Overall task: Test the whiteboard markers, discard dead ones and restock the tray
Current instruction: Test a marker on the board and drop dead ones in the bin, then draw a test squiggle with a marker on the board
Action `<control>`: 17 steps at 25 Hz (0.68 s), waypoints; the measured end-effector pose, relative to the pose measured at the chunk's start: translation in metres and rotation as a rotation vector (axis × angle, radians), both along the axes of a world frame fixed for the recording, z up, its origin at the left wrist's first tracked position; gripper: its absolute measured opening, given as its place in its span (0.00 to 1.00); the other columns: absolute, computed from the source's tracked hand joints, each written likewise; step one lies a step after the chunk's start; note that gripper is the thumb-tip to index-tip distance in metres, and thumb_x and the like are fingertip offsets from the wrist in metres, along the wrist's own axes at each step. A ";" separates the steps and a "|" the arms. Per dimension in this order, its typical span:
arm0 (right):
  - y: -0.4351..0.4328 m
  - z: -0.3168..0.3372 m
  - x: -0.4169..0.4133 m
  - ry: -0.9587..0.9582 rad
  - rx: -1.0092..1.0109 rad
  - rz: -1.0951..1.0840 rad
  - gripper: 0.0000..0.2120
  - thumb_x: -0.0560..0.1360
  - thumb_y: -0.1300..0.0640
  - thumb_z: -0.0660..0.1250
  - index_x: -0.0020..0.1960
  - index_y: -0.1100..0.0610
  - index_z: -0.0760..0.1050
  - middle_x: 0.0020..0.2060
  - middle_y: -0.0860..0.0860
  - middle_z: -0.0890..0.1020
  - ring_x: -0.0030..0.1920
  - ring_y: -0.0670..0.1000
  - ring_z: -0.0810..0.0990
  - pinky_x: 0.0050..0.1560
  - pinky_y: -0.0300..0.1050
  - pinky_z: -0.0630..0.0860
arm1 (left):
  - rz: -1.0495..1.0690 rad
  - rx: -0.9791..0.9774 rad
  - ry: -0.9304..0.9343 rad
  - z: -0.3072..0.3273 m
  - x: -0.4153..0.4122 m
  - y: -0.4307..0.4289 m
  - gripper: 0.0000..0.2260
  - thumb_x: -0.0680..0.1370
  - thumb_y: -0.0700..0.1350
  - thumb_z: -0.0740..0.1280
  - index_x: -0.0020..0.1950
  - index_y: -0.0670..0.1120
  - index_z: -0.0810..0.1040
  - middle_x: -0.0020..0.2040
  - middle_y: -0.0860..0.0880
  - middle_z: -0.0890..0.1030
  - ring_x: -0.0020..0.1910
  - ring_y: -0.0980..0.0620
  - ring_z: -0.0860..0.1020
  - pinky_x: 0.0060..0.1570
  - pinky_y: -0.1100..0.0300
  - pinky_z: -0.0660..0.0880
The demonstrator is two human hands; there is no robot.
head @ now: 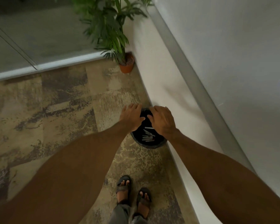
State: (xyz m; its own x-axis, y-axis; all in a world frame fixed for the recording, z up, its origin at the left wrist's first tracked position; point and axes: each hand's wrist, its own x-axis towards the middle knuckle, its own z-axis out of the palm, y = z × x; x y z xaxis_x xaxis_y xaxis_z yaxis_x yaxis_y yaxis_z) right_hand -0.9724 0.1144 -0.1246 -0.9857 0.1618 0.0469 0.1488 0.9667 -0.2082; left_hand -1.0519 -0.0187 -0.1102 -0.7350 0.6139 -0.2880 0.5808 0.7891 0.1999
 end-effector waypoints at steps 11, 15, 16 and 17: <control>-0.005 0.123 0.037 0.002 0.089 -0.020 0.30 0.78 0.43 0.44 0.72 0.56 0.64 0.69 0.58 0.70 0.70 0.59 0.67 0.69 0.59 0.61 | -0.008 0.053 0.143 0.146 0.038 -0.012 0.30 0.80 0.57 0.56 0.78 0.44 0.53 0.78 0.47 0.56 0.76 0.47 0.52 0.74 0.46 0.47; -0.008 0.153 0.057 -0.004 0.120 -0.067 0.30 0.79 0.40 0.42 0.76 0.53 0.54 0.75 0.55 0.59 0.75 0.56 0.54 0.73 0.55 0.46 | -0.040 0.055 0.213 0.177 0.059 -0.018 0.30 0.81 0.57 0.54 0.78 0.45 0.49 0.79 0.48 0.51 0.77 0.47 0.48 0.75 0.46 0.44; -0.007 0.159 0.062 -0.008 0.126 -0.083 0.29 0.79 0.40 0.43 0.76 0.52 0.52 0.76 0.54 0.57 0.76 0.56 0.52 0.73 0.55 0.43 | -0.063 0.047 0.234 0.183 0.064 -0.019 0.31 0.81 0.57 0.54 0.78 0.46 0.48 0.79 0.48 0.50 0.77 0.47 0.47 0.75 0.46 0.43; -0.007 0.165 0.068 -0.008 0.138 -0.103 0.29 0.79 0.40 0.44 0.77 0.52 0.51 0.76 0.54 0.56 0.76 0.56 0.51 0.73 0.55 0.43 | -0.083 0.038 0.256 0.189 0.068 -0.020 0.31 0.81 0.58 0.54 0.78 0.46 0.47 0.79 0.49 0.48 0.77 0.47 0.46 0.75 0.45 0.42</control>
State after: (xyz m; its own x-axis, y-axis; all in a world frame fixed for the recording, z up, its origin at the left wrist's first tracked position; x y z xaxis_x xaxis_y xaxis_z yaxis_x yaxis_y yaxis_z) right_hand -0.9044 0.1073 0.0403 -0.9647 0.2546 0.0679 0.2497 0.9656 -0.0727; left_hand -0.9838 -0.0385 0.0789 -0.7276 0.6819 -0.0744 0.6787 0.7314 0.0667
